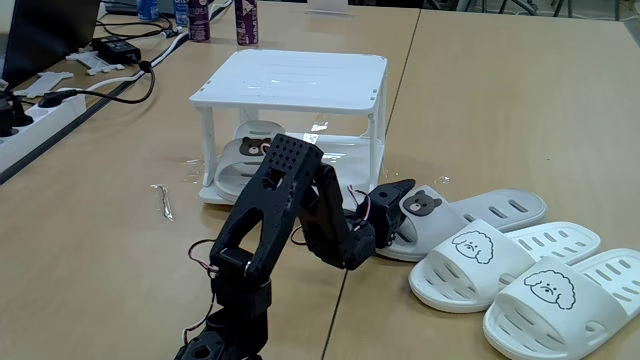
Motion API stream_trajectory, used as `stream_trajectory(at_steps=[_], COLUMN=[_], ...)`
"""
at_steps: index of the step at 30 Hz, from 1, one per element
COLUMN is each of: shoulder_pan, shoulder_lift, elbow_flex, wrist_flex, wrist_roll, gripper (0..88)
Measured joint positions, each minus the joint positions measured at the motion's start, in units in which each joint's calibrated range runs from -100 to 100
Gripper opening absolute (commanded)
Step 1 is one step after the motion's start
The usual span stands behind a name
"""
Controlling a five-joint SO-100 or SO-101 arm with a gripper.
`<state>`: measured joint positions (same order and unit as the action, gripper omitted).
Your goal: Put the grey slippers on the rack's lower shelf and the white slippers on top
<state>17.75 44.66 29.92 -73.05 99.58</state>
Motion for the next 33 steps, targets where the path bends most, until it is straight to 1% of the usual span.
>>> stream_trajectory(at_steps=[6,11,13,16,17,26,28,31,33], shoulder_pan=[1.5,2.6,2.6,2.8,2.8,2.9,3.4,4.3,4.7], shoulder_lift=[6.8,9.9,10.7,12.0,12.5,12.7,9.4,0.2,-7.1], elbow_flex=[-9.7,-18.2,-20.9,-24.9,-26.1,-28.8,-27.8,-21.7,-15.9], wrist_flex=[0.9,5.2,7.2,10.8,11.9,17.3,21.8,28.2,29.8], wrist_roll=[0.0,0.0,0.0,0.0,0.0,0.0,0.0,0.0,0.0], gripper=[26.1,25.3,18.2,2.5,0.3,0.8,0.8,0.8,0.8])
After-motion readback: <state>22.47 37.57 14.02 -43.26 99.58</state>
